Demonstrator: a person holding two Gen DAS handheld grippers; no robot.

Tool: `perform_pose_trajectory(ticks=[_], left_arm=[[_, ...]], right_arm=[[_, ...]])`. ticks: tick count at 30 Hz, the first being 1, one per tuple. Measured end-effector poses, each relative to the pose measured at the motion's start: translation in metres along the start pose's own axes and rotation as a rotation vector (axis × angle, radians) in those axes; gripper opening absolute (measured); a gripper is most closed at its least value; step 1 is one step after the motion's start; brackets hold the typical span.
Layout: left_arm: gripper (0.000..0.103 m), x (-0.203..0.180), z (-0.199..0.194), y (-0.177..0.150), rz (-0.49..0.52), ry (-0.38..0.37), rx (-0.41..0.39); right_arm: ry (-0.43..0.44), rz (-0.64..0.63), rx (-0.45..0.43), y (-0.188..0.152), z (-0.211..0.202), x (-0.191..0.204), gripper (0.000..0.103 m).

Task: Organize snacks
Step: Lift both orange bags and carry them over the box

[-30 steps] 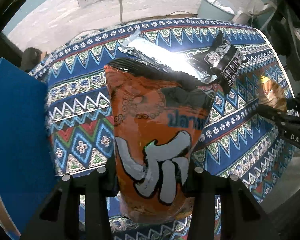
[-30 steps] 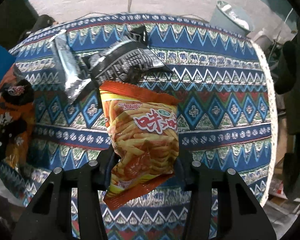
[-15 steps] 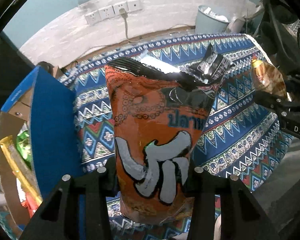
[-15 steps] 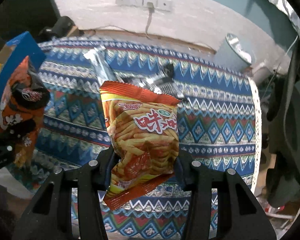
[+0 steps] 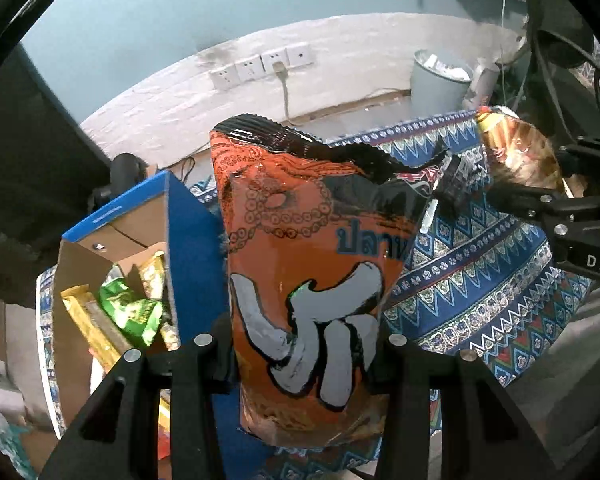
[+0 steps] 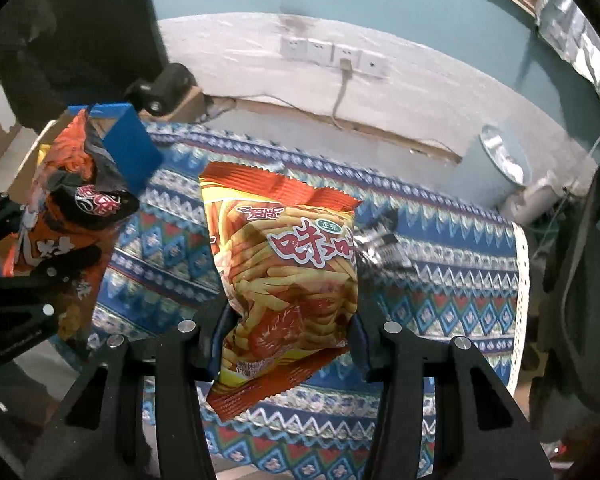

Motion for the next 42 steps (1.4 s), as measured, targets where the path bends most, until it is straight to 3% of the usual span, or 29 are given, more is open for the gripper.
perform_pose_trajectory(ticks=[22, 42], left_arm=[[0.045, 0.085, -0.045, -0.02, -0.137, 0.072, -0.083], [0.045, 0.182, -0.051, -0.063, -0.325, 0.183, -0.083]], right_arm=[[0.126, -0.119, -0.061, 0.052, -0.004, 0.098, 0.047], [0.249, -0.232, -0.006, 0.084, 0.043, 0.208, 0.047]])
Point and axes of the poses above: each gripper's, at about its wrist camera, not at the fingertips, and z roughly the way its jaws point, x to its left, y to its top, the point moved 1 cm from there along z, roughly the way its jaws point, and after that the axes turned 12 degrees about -x, right-handed, at the moved point
